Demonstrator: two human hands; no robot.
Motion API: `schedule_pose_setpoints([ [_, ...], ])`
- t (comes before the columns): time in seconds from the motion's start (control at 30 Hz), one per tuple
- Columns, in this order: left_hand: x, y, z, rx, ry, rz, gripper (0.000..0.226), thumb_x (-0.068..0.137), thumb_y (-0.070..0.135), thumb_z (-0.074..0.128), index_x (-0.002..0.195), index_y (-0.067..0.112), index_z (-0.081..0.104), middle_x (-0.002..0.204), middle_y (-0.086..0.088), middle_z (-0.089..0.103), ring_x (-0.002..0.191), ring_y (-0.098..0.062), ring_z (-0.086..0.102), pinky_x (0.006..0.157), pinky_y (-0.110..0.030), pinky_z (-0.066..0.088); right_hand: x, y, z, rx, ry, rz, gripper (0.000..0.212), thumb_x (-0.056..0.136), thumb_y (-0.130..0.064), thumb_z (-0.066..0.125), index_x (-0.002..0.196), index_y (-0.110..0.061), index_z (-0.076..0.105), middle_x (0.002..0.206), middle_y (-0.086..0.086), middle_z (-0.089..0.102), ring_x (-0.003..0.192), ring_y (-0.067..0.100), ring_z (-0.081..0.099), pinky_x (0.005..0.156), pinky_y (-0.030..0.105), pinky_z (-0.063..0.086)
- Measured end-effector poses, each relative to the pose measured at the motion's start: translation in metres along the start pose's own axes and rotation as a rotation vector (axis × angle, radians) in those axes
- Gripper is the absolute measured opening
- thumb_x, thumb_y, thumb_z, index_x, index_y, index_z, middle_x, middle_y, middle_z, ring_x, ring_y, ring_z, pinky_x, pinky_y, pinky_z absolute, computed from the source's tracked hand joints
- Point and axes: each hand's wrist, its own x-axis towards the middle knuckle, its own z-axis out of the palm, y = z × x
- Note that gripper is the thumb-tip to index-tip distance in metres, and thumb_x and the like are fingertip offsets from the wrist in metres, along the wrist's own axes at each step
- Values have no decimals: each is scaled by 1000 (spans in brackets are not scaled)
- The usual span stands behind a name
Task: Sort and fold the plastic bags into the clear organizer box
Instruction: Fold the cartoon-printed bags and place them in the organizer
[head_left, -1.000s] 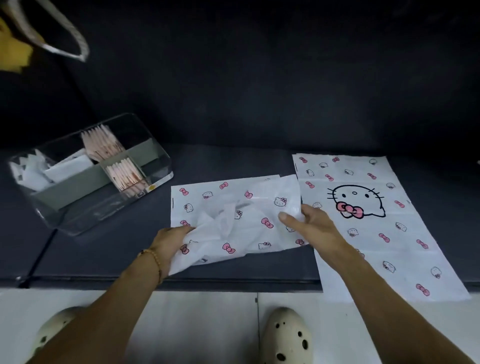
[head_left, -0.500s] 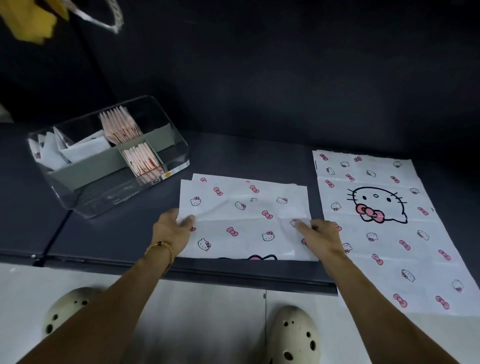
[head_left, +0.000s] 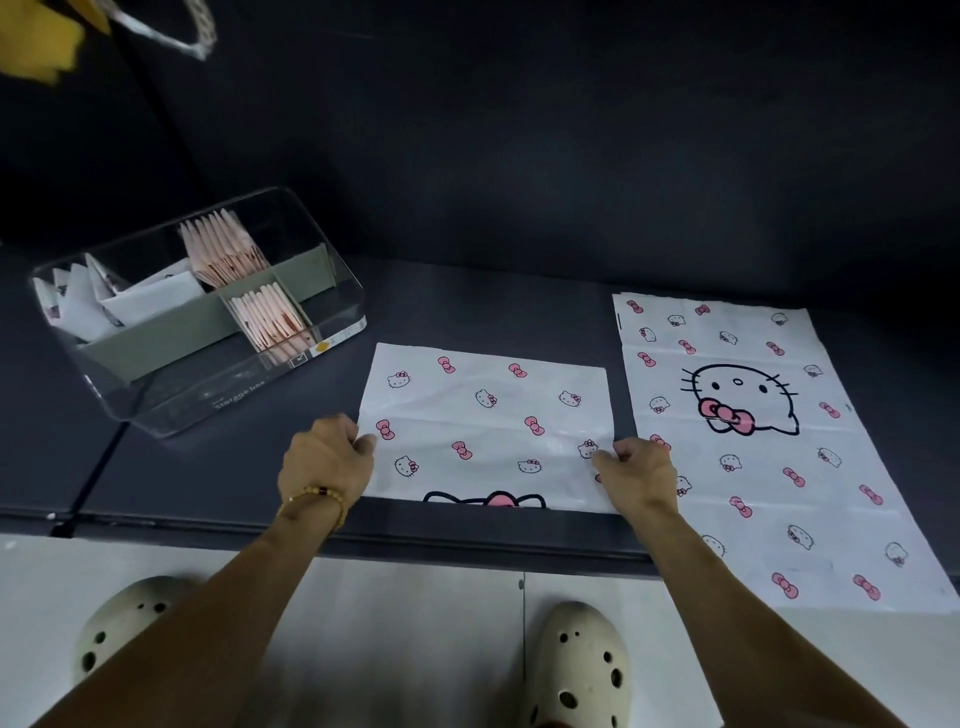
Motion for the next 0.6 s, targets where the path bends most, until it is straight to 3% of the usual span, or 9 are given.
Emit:
schedule_pose_setpoints([
  [0.07,-6,0,1,118,144,96,27,83,35,65,100,18,53,99,-10,58,85,-32,56,64,-38,44,0,1,2,-5,3,-9,17,81,-15,58,75,1,61,79,19,70,81,35,63,52,24,39],
  [0.13,-11,2,7,220,242,355,40,83,33,65,116,14,53,115,-14,55,103,-34,53,73,-44,47,1,2,3,-14,2,-23,17,81,-15,57,77,0,63,77,19,69,77,35,63,52,25,39],
  [0.17,-15,3,12,262,204,505,45,87,34,59,126,14,51,128,-13,52,118,-34,48,88,-46,45,1,2,3,-20,1,-29,16,81,-15,57,75,-1,63,75,18,69,73,34,62,52,26,40],
  [0.23,-22,1,26,335,-1,735,55,96,41,40,146,21,31,154,-4,29,143,-26,20,115,-40,17,0,1,3,-21,-2,-33,16,81,-15,57,69,-4,62,71,15,68,68,30,59,52,27,41],
  [0.27,-24,-3,33,385,-86,792,59,98,47,27,151,24,16,158,1,15,147,-20,4,118,-36,2,0,1,3,-19,-2,-32,17,81,-15,57,67,-6,60,70,14,67,68,30,58,53,27,41],
  [0.33,-25,-9,42,477,-123,811,64,93,57,1,148,28,-10,158,7,-7,144,-15,-16,115,-34,-11,0,-1,1,-42,-7,-34,19,81,-16,57,64,-8,56,68,12,66,68,30,58,53,27,40],
  [0.43,-25,-13,42,518,-135,800,70,84,66,-10,144,31,-21,157,7,-13,144,-17,-16,115,-37,-12,-9,-7,1,-197,65,-81,8,81,-16,59,85,-8,58,77,9,67,79,32,60,60,31,43],
  [0.53,-25,-12,42,492,-128,797,76,84,71,-2,146,30,-15,158,6,-9,144,-18,-15,116,-39,-9,-31,-16,16,-457,313,-483,37,75,-13,71,110,-5,58,101,13,62,95,36,57,74,40,49],
  [0.6,-25,-12,42,492,-128,803,79,84,73,3,148,28,-10,157,5,-9,144,-18,-14,116,-40,-8,-48,-30,43,-477,212,-765,42,78,-15,71,116,-2,60,118,17,61,110,37,57,89,45,49],
])
